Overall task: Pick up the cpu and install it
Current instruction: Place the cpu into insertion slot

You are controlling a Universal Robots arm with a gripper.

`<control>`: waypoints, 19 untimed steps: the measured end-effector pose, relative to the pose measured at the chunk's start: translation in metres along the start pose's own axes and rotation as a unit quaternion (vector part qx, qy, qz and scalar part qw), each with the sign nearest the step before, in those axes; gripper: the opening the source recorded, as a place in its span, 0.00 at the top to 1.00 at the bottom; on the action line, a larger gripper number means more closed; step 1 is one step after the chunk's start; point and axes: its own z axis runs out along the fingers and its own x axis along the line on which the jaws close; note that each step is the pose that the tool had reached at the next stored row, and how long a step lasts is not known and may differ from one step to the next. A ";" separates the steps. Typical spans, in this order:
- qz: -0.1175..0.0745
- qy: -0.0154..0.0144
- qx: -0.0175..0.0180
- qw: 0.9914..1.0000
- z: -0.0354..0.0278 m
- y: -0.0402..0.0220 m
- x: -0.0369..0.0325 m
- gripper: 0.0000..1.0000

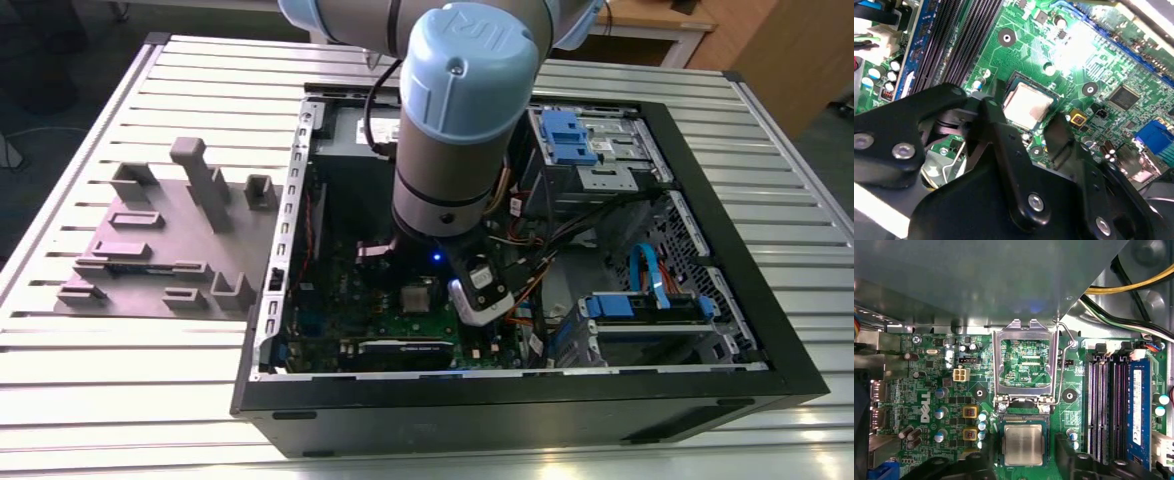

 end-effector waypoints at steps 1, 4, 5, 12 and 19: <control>0.000 0.000 0.000 1.000 0.0002 0.0000 0.0000 0.46; 0.000 0.000 0.000 1.000 0.0003 0.0000 0.0000 0.40; 0.000 0.000 0.000 1.000 0.0004 0.0000 0.0000 0.40; 0.000 0.000 0.000 1.000 -0.0021 0.0000 0.0001 0.40; 0.000 0.000 0.000 1.000 -0.0021 0.0001 0.0000 0.41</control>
